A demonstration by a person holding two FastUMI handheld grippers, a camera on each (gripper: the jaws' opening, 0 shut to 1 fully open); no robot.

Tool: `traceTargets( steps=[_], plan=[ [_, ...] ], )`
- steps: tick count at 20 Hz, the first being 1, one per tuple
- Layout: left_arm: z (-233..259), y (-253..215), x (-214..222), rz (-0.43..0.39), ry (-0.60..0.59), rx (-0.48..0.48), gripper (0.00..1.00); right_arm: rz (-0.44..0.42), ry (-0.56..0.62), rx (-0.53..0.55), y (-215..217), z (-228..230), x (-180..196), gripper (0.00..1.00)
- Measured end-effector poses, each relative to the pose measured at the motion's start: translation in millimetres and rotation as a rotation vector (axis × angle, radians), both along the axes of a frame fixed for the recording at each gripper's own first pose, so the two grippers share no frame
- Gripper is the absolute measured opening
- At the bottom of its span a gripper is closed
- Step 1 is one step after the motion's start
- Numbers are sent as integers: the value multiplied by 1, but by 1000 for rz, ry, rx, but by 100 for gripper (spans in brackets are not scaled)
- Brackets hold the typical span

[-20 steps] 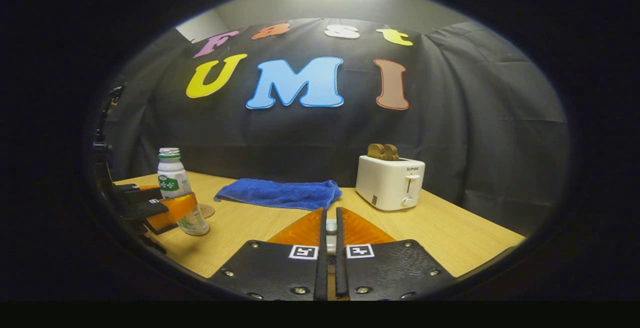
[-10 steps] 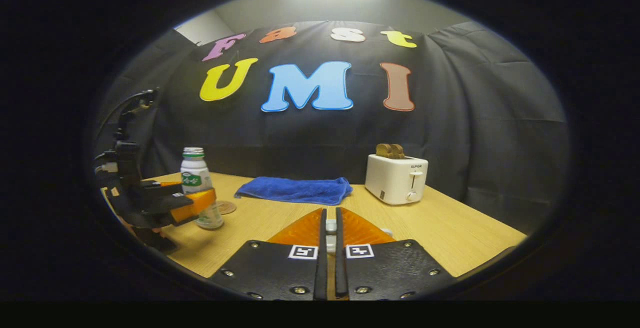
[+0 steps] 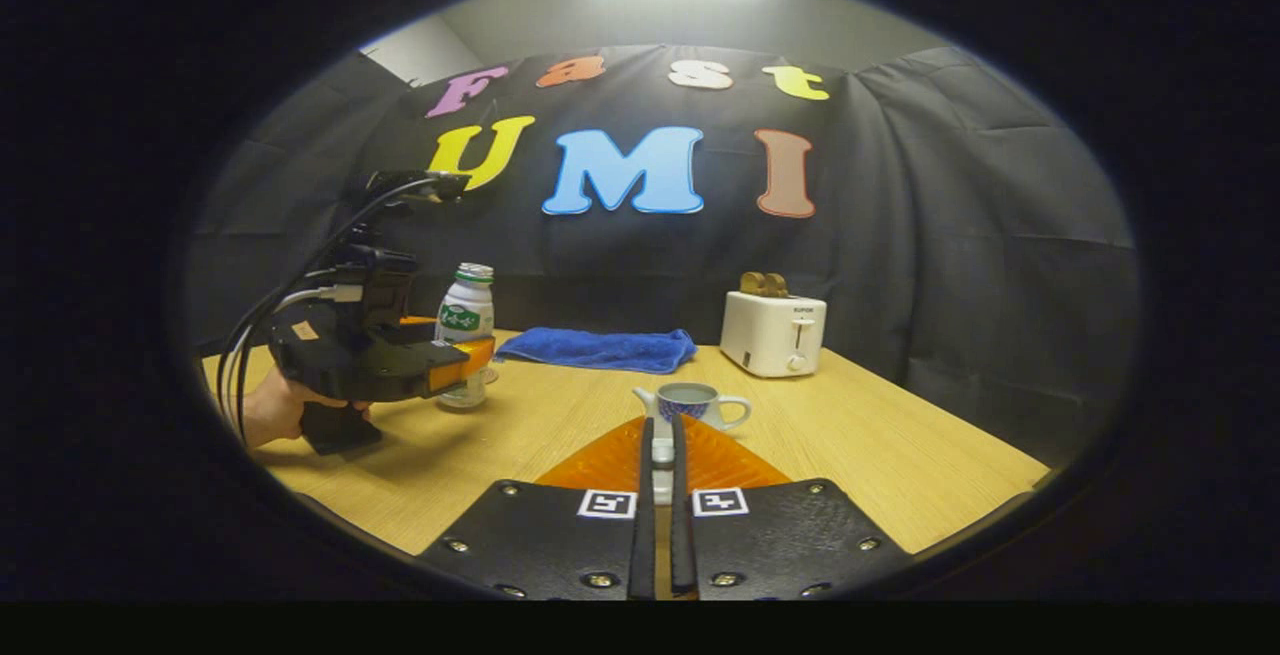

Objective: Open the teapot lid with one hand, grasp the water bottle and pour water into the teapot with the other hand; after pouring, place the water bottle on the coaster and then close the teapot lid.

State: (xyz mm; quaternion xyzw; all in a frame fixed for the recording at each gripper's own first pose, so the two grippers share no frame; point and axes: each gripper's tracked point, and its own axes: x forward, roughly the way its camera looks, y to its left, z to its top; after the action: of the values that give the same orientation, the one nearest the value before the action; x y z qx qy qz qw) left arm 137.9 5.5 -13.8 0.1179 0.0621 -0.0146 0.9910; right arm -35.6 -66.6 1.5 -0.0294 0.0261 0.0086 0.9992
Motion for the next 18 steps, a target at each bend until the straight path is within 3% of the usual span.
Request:
traceTargets(
  steps=[2,4,5,7,12,15,16,18],
  plan=[
    [0,-12,3,-18,-2,65,76,-10,-15,17,-4,2,-12,6],
    [0,-24,7,-36,3,128,82,-18,-36,28,-6,4,-21,6],
    [-4,-32,9,-52,10,156,70,-22,-41,27,-8,3,-25,6],
    [-11,-46,13,-84,24,210,82,-30,-36,20,-9,-1,-32,6],
    [-14,-65,22,-121,25,375,82,-48,-25,44,-19,-5,-40,6],
    [-19,-73,25,-143,30,423,70,-57,-14,51,-24,-8,-38,6],
    [-19,-75,25,-148,34,449,76,-56,-15,57,-25,-7,-39,6],
    [-17,-80,27,-154,28,513,76,-61,-17,61,-28,-8,-40,6]
  ],
)
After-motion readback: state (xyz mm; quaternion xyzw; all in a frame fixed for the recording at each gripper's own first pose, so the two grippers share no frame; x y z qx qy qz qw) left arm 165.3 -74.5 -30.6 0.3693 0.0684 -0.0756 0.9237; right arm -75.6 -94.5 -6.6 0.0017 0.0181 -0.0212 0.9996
